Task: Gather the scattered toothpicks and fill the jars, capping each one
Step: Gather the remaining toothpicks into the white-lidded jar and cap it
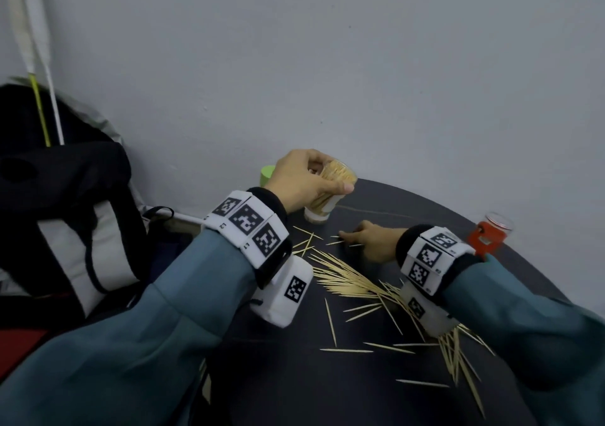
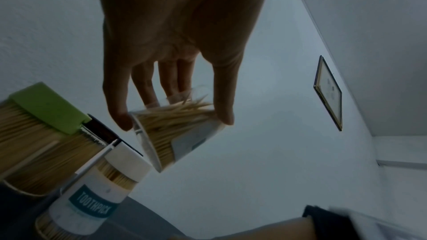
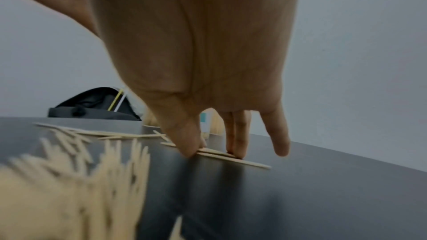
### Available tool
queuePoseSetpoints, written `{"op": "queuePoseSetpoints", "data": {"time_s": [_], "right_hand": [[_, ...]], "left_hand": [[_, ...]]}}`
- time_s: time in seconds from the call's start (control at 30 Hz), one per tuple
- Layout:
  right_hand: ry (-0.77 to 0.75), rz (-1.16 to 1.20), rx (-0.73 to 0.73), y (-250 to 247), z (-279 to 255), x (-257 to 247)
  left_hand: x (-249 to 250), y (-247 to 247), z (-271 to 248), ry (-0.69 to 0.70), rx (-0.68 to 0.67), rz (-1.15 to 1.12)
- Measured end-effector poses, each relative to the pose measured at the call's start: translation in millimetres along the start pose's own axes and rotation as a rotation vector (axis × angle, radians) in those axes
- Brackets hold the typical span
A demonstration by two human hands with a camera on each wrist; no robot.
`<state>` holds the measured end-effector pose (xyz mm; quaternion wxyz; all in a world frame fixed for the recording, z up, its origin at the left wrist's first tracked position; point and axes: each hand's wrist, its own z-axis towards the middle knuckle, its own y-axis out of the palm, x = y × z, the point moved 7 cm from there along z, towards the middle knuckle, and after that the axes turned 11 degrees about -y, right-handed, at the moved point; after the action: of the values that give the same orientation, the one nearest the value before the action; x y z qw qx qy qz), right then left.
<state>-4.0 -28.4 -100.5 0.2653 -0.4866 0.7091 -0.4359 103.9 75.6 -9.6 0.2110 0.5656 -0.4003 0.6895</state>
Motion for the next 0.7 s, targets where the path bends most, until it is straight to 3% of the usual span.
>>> {"op": "queuePoseSetpoints", "data": {"time_s": [0.23, 0.43, 0.7], "right_hand": [[-0.066, 0.011, -0.029, 12, -39, -32], [-0.136, -0.038, 0.097, 11, -41, -51], [-0.036, -0.069, 0.105, 11, -33, -56]], "left_hand": [[1, -4, -8, 0.007, 0.018, 0.027], [-1, -9, -15, 0.015, 0.026, 0.026], [-6, -15, -18, -0.016, 0.024, 0.039]]}}
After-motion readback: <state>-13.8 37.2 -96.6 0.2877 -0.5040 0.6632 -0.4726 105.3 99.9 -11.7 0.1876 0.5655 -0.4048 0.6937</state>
